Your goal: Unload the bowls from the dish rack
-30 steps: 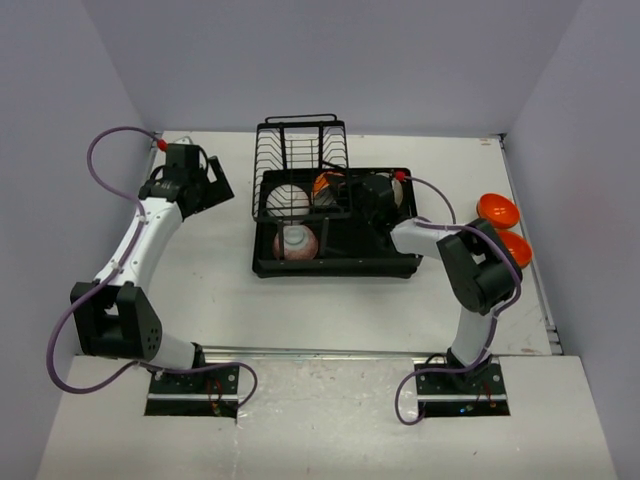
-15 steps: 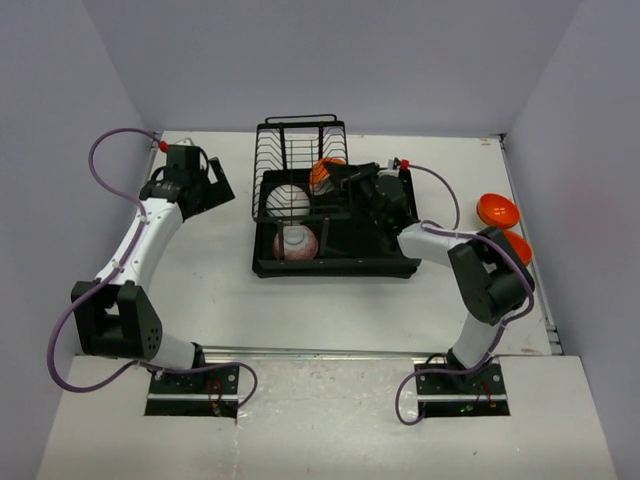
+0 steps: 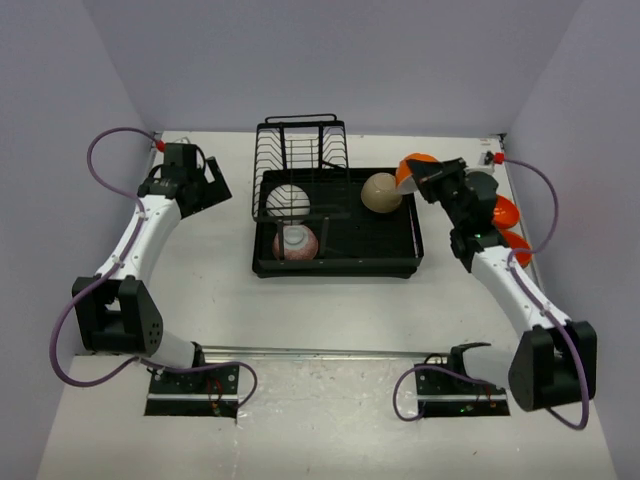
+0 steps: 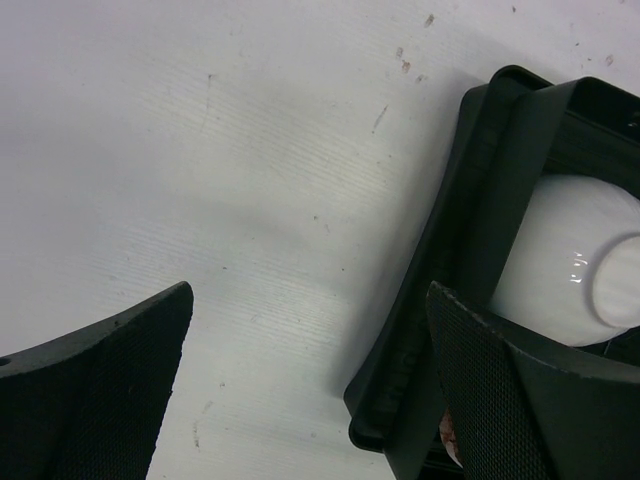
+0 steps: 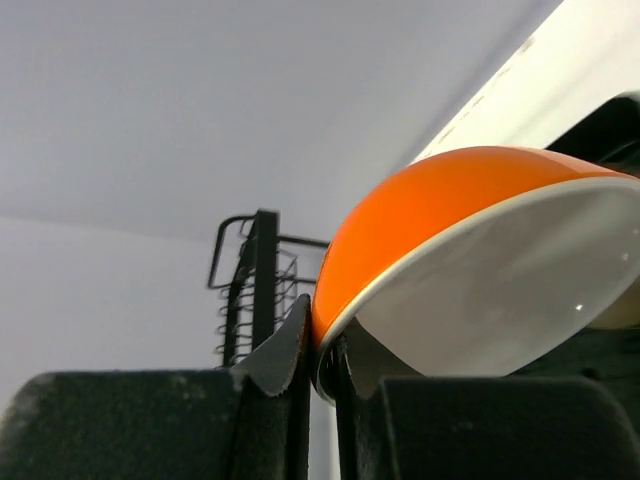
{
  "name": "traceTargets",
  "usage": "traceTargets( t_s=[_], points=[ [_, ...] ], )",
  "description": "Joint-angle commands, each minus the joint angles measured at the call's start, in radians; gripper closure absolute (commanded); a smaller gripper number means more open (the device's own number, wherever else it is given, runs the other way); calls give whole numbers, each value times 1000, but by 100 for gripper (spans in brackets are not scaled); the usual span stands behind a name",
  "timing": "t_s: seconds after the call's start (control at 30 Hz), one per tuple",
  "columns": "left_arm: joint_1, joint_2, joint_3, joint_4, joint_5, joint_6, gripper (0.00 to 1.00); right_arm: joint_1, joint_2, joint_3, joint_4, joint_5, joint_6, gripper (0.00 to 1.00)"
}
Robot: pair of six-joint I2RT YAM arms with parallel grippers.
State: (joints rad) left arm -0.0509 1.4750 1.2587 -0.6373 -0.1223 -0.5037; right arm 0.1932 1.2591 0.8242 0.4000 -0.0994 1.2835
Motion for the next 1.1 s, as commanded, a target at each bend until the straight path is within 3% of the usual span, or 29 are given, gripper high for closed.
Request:
traceTargets(
  t_s=[0.0, 0.03, 0.13, 0.23, 0.4, 0.7, 0.83, 1.07],
  points=[
    [17, 25, 68, -12, 19, 31, 2, -86, -130, 88, -324, -40, -240, 100],
    [17, 30, 76, -18, 19, 34, 1, -130, -156, 169, -509, -11, -336, 100],
    [17, 41, 85, -12, 1, 36, 2, -236, -133, 350, -851, 84, -500, 100],
    [17, 63, 84, -9, 19, 19, 2, -329, -89, 469, -1097, 183, -582, 100],
    [17, 74, 70, -4, 30, 1, 2, -370, -96, 485, -1315, 299, -578, 100],
    [19, 114, 85, -9, 13, -6, 2, -501, -89, 270, -1363, 305, -549, 100],
    [19, 142, 113, -24, 7, -4, 2, -615, -40, 222, -1328, 269, -564, 100],
    [19, 197, 149, -28, 7, -9, 2, -672, 52, 197, -1256, 287, -605, 100]
  ],
)
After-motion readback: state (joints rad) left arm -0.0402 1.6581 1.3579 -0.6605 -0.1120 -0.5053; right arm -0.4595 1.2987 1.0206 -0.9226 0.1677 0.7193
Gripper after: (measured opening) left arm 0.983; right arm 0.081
